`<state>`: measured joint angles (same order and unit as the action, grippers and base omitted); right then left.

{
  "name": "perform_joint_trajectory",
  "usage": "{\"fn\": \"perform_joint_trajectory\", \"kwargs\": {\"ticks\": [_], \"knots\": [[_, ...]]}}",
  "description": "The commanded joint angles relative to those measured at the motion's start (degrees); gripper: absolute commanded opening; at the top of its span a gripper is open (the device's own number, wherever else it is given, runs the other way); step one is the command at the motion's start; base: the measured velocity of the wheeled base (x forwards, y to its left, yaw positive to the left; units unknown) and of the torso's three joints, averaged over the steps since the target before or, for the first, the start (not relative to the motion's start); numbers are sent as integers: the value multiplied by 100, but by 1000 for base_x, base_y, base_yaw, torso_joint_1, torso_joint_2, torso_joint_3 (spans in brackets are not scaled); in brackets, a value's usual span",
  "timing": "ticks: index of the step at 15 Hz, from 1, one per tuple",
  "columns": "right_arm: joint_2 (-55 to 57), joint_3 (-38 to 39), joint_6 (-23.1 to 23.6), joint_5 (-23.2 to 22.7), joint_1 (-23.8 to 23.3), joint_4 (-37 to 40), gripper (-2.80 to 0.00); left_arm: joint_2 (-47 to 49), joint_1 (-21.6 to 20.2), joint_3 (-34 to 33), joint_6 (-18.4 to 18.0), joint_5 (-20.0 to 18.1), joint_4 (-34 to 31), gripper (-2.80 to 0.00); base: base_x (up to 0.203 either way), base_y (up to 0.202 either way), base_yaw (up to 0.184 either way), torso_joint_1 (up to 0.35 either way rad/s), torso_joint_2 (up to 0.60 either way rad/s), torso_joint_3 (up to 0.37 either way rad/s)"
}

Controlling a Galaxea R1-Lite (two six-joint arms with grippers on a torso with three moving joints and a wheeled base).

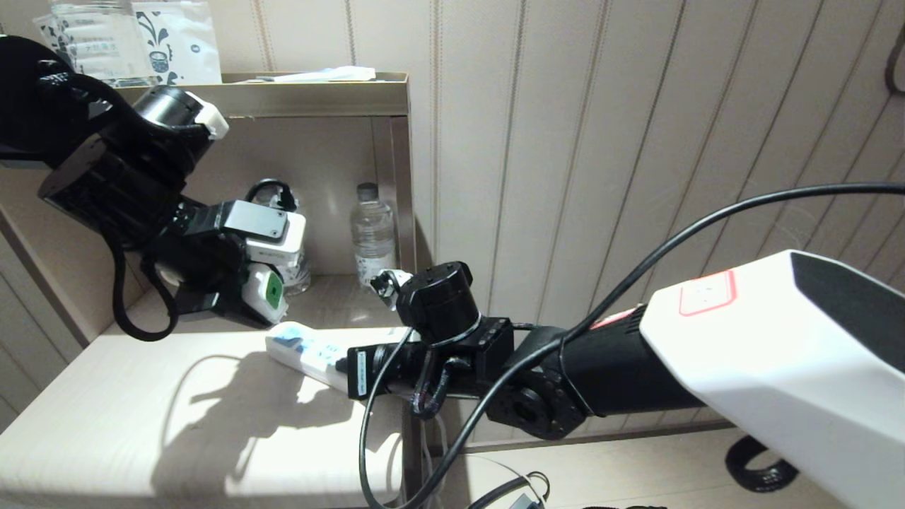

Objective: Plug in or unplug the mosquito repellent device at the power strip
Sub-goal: Hold the socket with your right hand and unplug it with your left hand, then place the mosquito repellent liquid on the table

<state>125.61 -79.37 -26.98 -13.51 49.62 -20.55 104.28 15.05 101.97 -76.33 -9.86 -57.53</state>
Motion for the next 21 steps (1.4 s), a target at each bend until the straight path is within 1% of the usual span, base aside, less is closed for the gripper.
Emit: {"fn": "perform_joint_trajectory", "kwargs": {"ticks": [1, 3, 4, 6, 8, 9, 11, 12, 14, 15, 17, 19, 21], "knots": [[-425, 40, -10, -21, 11, -106, -280, -149, -25, -3, 119, 1, -31, -280, 0, 0, 0, 0, 0, 0], [-516, 81, -9, -12, 9, -103, -280, -109, -159, 15, 302, 2, -19, -280, 0, 0, 0, 0, 0, 0], [-579, 96, -1, -12, -4, -98, -280, -32, -313, 36, 447, 2, -4, -280, 0, 0, 0, 0, 0, 0], [-582, 79, 8, -12, -5, -107, -280, 160, -457, 59, 790, 2, 149, -280, 0, 0, 0, 0, 0, 0], [-600, 70, 16, -10, 4, -107, -280, 262, -601, -45, 1022, -6, 287, -280, 0, 0, 0, 0, 0, 0], [-679, 94, 55, -11, 0, -107, -280, 232, -726, -150, 1031, -28, 299, -280, 0, 0, 0, 0, 0, 0], [-875, 168, 117, -10, -2, -98, -280, 169, -898, -319, 1073, -243, 304, -280, 0, 0, 0, 0, 0, 0], [-1103, 256, 120, -7, 1, -94, -280, 71, -982, -492, 1169, -358, 298, -280, 0, 0, 0, 0, 0, 0], [-1454, 499, 137, 27, -9, -41, -280, -230, -1105, -992, 1245, -402, 393, -280, 0, 0, 0, 0, 0, 0], [-1582, 578, 180, 161, -28, 143, -280, -381, -1152, -1250, 1285, -411, 501, -280, 0, 0, 0, 0, 0, 0], [-1841, 863, 342, 486, -52, 275, -280, -826, -1261, -1828, 1525, -492, 698, -280, 0, 0, 0, 0, 0, 0], [-2271, 1167, 459, 620, -33, 306, -280, -1371, -1349, -2596, 2010, -788, 1028, -280, 0, 0, 0, 0, 0, 0], [-2810, 1458, 533, 795, -12, 491, -280, -1960, -1485, -3367, 2705, -933, 1630, -280, 0, 0, 0, 0, 0, 0]]}}
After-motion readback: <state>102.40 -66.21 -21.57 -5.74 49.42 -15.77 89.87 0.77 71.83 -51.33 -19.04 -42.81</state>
